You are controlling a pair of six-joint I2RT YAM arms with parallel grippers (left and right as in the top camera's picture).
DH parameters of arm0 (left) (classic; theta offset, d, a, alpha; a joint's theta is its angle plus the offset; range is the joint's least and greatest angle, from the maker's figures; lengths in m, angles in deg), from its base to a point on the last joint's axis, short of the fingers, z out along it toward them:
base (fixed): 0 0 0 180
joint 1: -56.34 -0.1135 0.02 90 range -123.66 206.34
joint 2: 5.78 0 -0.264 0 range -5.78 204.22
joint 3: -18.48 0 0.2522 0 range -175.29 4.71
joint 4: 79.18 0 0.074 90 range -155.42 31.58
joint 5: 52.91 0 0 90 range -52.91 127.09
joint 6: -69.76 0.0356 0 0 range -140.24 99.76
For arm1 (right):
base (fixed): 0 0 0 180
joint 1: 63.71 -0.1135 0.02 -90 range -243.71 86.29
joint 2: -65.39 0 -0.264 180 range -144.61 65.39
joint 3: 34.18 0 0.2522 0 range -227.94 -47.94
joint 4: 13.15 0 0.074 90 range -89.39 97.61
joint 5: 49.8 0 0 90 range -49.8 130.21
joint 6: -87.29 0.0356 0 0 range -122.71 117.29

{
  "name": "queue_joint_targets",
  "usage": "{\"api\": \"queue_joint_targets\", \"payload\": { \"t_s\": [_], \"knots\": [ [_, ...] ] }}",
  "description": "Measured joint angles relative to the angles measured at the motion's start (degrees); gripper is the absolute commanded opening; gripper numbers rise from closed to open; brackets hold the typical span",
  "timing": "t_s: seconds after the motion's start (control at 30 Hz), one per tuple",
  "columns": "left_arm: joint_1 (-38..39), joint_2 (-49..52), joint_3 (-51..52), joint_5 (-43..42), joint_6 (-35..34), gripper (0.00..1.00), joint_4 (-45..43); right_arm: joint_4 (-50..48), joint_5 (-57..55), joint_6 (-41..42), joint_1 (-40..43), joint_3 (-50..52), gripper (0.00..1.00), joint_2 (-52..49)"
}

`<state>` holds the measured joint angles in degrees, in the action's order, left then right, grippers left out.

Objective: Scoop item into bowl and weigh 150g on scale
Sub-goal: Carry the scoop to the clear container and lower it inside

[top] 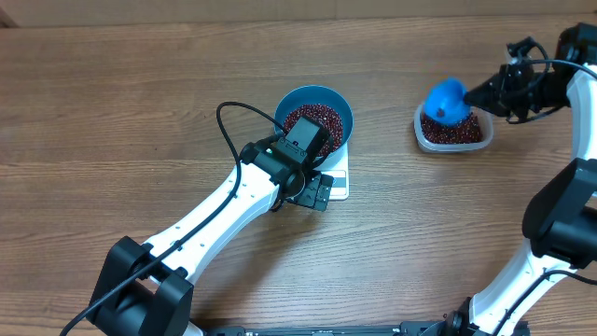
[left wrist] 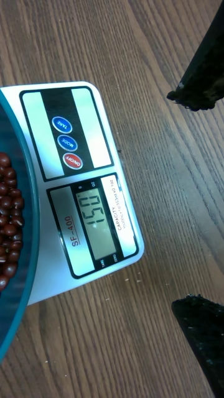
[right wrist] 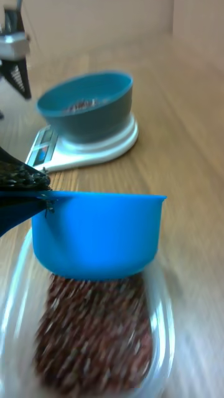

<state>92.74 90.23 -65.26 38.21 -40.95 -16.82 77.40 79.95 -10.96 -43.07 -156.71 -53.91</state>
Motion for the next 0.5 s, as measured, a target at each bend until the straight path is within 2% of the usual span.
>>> {"api": "queue_joint_targets", "payload": {
  "t_s": [0.23, 0.5],
  "knots": [
    [0.0, 0.0, 0.0, 0.0, 0.0, 1.00, 0.0, 1.7, -8.7, -2.1, 0.3, 0.0, 0.04, 0.0],
    [0.0, 0.0, 0.0, 0.0, 0.0, 1.00, 0.0, 2.3, -12.2, -3.2, -0.4, 0.0, 0.04, 0.0]
  ]
}}
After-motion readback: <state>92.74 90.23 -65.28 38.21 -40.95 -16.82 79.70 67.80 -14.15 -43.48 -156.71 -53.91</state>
